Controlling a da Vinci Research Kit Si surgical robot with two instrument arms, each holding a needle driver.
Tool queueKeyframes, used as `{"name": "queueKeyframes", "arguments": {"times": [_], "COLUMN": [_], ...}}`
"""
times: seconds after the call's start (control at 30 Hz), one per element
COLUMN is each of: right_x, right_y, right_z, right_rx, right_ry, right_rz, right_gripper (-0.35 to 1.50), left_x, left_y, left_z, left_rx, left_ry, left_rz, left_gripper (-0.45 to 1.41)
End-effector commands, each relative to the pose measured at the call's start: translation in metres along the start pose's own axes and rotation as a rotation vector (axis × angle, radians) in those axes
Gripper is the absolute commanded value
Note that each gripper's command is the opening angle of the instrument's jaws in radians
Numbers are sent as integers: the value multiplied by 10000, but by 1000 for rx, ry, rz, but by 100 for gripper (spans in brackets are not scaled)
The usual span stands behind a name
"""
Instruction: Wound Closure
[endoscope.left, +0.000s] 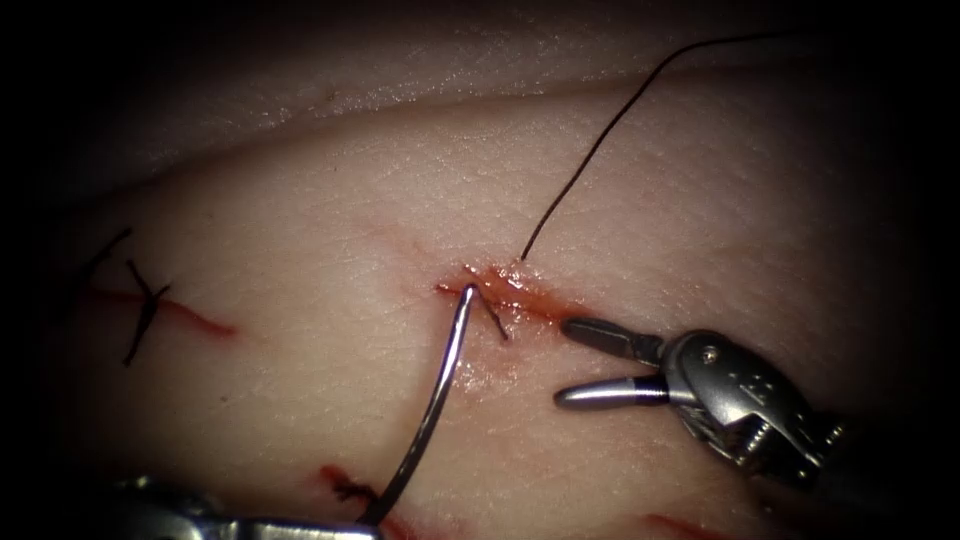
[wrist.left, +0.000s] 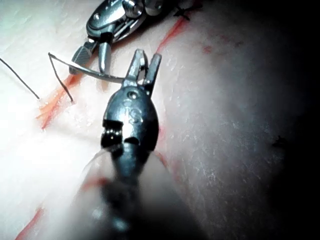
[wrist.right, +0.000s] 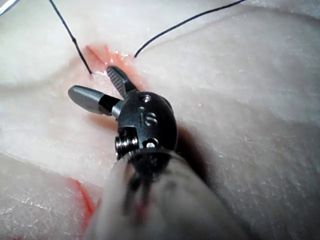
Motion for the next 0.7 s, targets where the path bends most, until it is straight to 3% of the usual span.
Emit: {"name": "queueKeyframes", "arguments": {"times": [0.03,0.47,0.67,0.7], "right_x": [-1,6,3,-1], "right_y": [0,7,11,11], "right_z": [18,51,57,62], "right_rx": [1,-36,-39,-39], "right_ry": [0,-57,-75,-93], "right_rz": [-16,-64,-67,-72], "right_gripper": [74,70,47,25], "left_x": [1,24,30,32], "left_y": [-2,18,26,28], "left_z": [5,-4,-3,-3], "left_rx": [3,6,-13,-16], "left_ry": [2,-6,-15,-16], "left_rz": [6,31,35,34], "left_gripper": [-45,-45,-45,-45]}}
